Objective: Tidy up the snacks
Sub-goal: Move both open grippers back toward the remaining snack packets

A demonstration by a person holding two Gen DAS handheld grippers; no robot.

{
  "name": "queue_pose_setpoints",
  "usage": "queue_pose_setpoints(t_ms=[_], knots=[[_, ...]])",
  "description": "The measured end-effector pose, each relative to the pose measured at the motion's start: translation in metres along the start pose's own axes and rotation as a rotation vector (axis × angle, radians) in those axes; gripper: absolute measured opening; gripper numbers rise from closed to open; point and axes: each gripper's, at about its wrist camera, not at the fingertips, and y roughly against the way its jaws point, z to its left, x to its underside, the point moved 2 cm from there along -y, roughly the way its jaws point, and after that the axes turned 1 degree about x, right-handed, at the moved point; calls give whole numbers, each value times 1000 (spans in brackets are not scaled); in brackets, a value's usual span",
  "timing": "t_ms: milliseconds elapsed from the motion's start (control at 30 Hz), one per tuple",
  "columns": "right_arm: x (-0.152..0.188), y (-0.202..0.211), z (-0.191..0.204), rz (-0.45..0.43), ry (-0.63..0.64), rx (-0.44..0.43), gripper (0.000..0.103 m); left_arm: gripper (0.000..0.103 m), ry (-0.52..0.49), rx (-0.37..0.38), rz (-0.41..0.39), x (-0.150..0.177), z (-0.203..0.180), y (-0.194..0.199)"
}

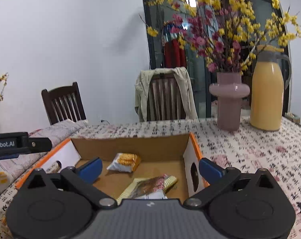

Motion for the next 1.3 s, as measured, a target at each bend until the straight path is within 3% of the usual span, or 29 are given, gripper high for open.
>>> queue_pose_setpoints(t_ms=[300,467,833,1100,1300], knots=[[-19,50,-1,-92,23,-10,103,103,-15,52,-87,-15,-1,63],[-10,79,-7,-96,29,-2,103,103,-39,55,-87,-2,8,86],[52,120,-22,35,57,32,103,103,-59,-39,34,56,59,100],[96,124,-37,142,9,75,103,103,-68,-27,85,92,71,106],[103,117,-47,137,-24,96,103,103,-69,-30,88,101,73,94]])
